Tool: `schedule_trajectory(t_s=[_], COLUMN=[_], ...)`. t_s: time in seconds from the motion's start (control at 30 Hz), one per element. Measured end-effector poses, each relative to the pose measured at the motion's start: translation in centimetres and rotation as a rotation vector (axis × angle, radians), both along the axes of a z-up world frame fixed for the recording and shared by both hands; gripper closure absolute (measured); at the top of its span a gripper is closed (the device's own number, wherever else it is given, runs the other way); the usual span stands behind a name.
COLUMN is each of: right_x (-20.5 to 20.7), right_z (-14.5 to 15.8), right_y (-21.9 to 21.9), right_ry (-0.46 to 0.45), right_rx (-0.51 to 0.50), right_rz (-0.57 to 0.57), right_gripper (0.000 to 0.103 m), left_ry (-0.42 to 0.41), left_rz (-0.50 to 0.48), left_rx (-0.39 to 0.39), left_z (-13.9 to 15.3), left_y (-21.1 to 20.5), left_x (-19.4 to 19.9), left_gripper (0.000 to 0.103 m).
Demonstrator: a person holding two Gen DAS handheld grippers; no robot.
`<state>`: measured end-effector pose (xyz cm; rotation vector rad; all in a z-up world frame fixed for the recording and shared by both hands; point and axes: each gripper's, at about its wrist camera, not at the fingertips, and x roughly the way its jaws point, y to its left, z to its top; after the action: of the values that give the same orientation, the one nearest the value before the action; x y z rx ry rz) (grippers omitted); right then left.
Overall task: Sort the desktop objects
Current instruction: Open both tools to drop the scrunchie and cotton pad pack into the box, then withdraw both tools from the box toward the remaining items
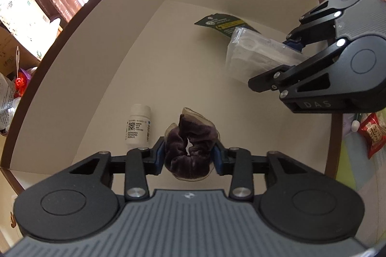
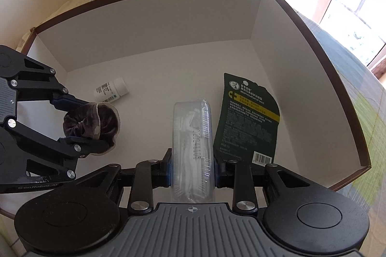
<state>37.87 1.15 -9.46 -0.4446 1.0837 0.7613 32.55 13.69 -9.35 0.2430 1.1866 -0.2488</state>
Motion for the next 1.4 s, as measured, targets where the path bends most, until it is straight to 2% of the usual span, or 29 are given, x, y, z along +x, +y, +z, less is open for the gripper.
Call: schedule_trajectory(t_s=[0.1, 0.13, 0.17, 0.23, 0.27, 0.47, 0.67, 0.7, 0.73, 0.77, 0.8, 1.07, 1.4], right_x=[0.1, 0.2, 0.2, 0.2, 0.2, 0.0, -0.5, -0.6, -0.9, -1.1, -1.4, -2.2, -2.8], right_z=[-0.2, -0.2, -0.3, -0.3, -0.3, -0.3, -0.3, -0.3, -0.3, -0.1, 0.1, 1.2, 2.9], right_y=[0.0, -0.1, -0.1, -0.1, -0.1, 0.1, 0.3, 0.4, 0.3, 0.3, 0.1, 0.1, -1.0], right_ry=[0.000, 0.003, 0.004, 0.002, 0.001, -0.003, 0.012, 0.011, 0.008, 0.004, -0.015, -0.051, -0.081], right_rx=[-0.010, -0.010, -0.010, -0.010, -0.010, -0.014, -0.040, -0.047, -0.045, -0.042, -0.022, -0.027, -0.018], right_rz=[0.005, 0.007, 0.009, 0.013, 0.015, 0.034, 0.079, 0.092, 0.098, 0.104, 0.105, 0.095, 0.016], right_gripper=[0.070, 0.070, 0.070, 0.070, 0.070, 0.070, 0.069, 0.064, 0.054, 0.019, 0.005, 0.005, 0.005], left_ry=[0.019, 0.024, 0.021, 0.021, 0.020, 0.006, -0.010, -0.014, -0.018, -0.024, -0.029, -0.052, -0.075], left_rz=[0.008, 0.013, 0.017, 0.022, 0.025, 0.036, 0.050, 0.051, 0.053, 0.055, 0.058, 0.077, 0.117], left_rx=[0.015, 0.022, 0.027, 0.033, 0.036, 0.061, 0.069, 0.067, 0.068, 0.068, 0.068, 0.065, 0.064], left_z=[-0.5, -0.6, -0.6, -0.6, -0.5, -0.2, 0.2, 0.3, 0.5, 0.6, 0.8, 1.6, 2.8], left_y=[-0.1, -0.1, -0.1, -0.1, -0.1, 0.0, 0.7, 0.8, 0.9, 1.0, 1.1, 1.6, 1.8], left_x=[0.2, 0.2, 0.2, 0.0, -0.1, -0.7, -1.2, -1.2, -1.3, -1.4, -1.5, -2.2, -2.7], left_gripper=[0.050, 0.040, 0.035, 0.032, 0.027, 0.017, 0.016, 0.015, 0.013, 0.012, 0.012, 0.008, 0.005])
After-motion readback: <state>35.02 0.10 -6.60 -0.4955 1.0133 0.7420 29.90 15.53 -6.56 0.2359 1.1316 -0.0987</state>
